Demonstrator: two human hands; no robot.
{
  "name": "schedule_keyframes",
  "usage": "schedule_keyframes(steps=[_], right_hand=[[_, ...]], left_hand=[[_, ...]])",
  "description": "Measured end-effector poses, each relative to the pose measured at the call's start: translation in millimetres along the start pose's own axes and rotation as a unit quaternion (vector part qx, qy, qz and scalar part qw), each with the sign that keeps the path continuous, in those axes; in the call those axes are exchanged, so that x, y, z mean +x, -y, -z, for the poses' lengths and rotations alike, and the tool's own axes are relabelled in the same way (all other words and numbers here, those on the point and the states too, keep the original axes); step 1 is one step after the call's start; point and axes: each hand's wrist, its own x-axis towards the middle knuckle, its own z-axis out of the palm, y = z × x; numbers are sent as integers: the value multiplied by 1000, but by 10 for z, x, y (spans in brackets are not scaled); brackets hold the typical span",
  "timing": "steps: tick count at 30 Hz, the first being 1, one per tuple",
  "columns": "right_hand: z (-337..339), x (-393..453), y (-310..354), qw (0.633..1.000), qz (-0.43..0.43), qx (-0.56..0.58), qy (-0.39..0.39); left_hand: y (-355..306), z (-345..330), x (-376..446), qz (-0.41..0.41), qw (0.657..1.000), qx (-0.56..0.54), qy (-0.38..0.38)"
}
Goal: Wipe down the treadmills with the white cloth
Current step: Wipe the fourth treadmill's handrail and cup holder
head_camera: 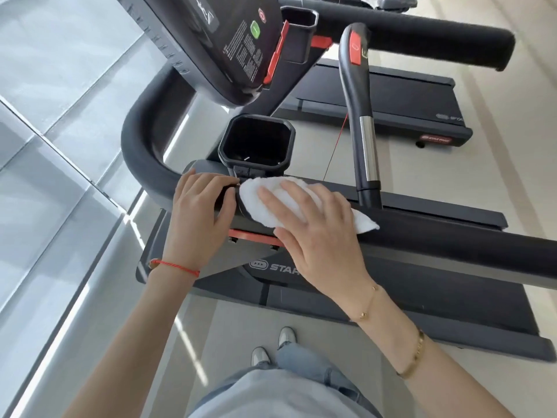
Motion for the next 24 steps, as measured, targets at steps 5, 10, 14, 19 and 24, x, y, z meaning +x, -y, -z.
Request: schedule_keyframes(steps=[5, 10, 14, 19, 24], right_hand=[[66, 73, -231, 999, -29, 20, 11], [-22, 350, 80, 999, 37, 21, 23], [-1, 215, -110, 997, 68, 11, 18], [86, 368, -423, 980, -114, 165, 2], [-77, 1005, -597, 887, -303, 345, 52]], left_hand=[[-9, -25, 4, 8, 1000, 0, -19], [-20, -9, 11, 8, 1000, 9, -21], [-52, 28, 52, 35, 999, 2, -15], [-4, 57, 319, 62, 997, -25, -32], [128, 68, 678, 72, 997, -35, 0]])
